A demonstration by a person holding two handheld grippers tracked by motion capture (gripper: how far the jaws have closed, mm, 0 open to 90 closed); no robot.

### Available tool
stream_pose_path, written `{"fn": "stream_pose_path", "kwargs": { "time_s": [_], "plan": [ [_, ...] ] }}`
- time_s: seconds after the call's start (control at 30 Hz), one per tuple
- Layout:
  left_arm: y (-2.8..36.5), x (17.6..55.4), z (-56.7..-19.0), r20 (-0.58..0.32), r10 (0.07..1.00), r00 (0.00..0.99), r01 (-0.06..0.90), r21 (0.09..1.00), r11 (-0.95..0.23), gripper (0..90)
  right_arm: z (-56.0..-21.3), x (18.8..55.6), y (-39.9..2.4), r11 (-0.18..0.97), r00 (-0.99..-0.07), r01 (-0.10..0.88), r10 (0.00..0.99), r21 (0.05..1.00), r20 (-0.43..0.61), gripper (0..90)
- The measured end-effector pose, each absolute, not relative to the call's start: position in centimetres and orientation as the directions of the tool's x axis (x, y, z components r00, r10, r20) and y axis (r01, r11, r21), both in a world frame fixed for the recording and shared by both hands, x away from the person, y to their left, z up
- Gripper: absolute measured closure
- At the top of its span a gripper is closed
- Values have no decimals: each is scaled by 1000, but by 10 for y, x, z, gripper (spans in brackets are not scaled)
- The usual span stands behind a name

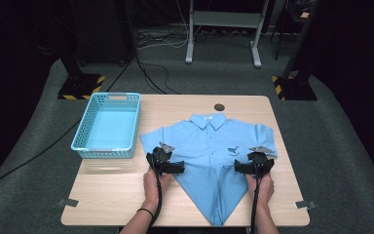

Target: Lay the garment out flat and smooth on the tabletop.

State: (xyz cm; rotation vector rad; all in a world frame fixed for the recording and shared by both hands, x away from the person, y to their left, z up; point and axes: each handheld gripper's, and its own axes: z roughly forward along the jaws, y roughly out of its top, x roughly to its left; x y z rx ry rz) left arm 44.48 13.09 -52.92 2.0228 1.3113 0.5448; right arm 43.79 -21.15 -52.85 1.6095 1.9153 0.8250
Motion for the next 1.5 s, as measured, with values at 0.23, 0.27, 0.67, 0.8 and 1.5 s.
{"fn": "stream_pose_path", "kwargs": {
  "time_s": [0.23,0.27,0.67,0.8,1.5],
  "plan": [
    [131,443,-529,-4,913,408,638,717,-282,3,-528,434,-214,106,-171,680,985,725,16,0],
    [131,442,-529,-4,914,406,638,717,-281,3,-528,433,-215,99,-176,677,984,729,30,0],
    [130,444,-529,-5,910,415,636,717,-286,3,-523,401,-210,83,-219,629,973,773,74,26],
    [130,444,-529,-6,910,415,636,717,-285,3,-519,394,-191,159,-276,614,961,773,22,37],
    [130,444,-529,-3,909,417,634,718,-288,5,-526,400,-151,231,-338,638,941,735,-3,195]
  ]
}}
